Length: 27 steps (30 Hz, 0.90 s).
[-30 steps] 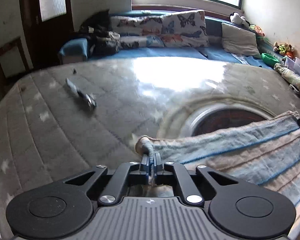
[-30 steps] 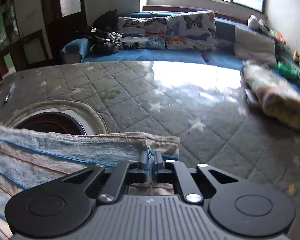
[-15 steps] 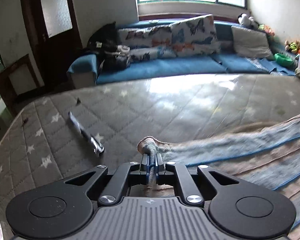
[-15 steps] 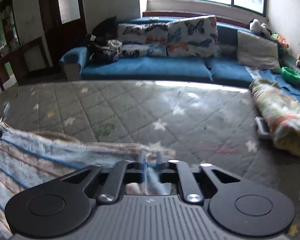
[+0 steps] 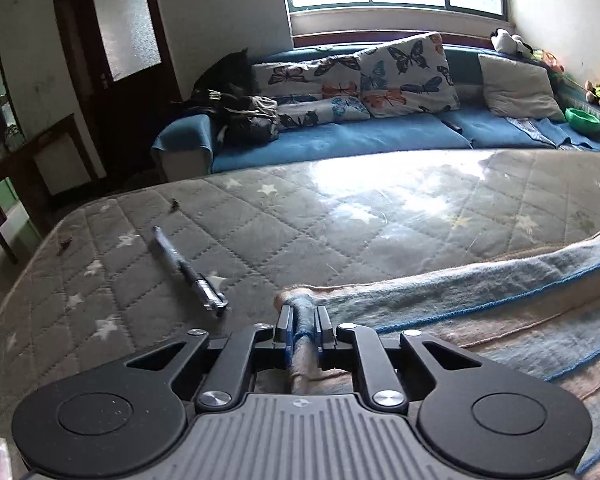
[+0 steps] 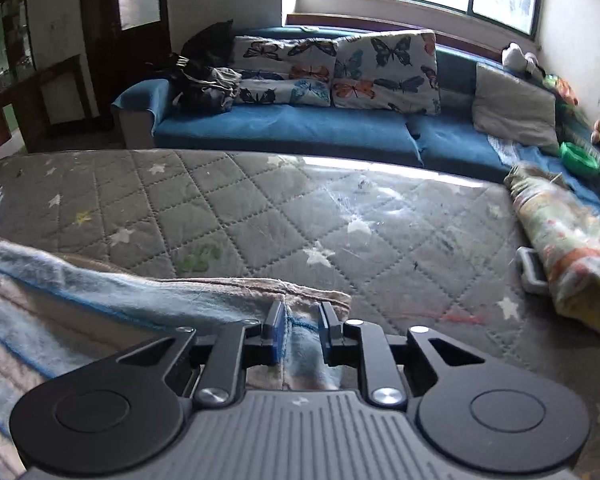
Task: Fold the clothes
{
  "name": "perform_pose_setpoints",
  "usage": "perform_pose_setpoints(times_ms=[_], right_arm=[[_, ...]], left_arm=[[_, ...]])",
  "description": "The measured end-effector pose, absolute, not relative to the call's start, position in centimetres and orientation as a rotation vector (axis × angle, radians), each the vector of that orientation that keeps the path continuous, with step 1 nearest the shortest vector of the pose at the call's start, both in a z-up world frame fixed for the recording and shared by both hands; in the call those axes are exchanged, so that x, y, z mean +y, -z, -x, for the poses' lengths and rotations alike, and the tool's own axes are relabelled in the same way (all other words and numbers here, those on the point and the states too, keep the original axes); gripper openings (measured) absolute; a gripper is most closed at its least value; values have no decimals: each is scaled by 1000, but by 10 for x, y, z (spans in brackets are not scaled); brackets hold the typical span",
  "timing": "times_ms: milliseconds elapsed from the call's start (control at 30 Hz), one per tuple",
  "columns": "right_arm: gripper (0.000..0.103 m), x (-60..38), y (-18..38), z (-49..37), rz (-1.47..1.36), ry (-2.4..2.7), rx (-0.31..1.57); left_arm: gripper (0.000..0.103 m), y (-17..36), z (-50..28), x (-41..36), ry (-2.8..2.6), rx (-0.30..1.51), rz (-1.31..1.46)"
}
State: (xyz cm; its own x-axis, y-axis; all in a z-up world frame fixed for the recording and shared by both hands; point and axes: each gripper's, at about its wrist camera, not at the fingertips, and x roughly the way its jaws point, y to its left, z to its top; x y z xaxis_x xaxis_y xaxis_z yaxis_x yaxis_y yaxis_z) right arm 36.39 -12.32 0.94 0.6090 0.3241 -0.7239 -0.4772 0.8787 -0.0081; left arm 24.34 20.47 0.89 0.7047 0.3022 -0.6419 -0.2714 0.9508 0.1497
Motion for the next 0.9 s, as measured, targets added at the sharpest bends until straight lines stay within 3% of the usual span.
perform_pose_setpoints(times_ms=[100,300,467,567,900], right_arm=[[30,-129,-19,-348,224,-505,795],[36,-133,-28,-296,259,-641,871],[40,-127,-15,-240,336,-729,919],[47,-127,-13,-210,383,-744,888],[53,-173,-13,-151,341,-730,863]], left_arm=[[13,-22,-225,194,-280,701,-24],[26,-27,-182,146,-111,717,-24],[26,-18,-145,109,-19,743,-45],[27,-15,-124,93,1,745,-60],[32,-2,-78,78,-10,752,-62]])
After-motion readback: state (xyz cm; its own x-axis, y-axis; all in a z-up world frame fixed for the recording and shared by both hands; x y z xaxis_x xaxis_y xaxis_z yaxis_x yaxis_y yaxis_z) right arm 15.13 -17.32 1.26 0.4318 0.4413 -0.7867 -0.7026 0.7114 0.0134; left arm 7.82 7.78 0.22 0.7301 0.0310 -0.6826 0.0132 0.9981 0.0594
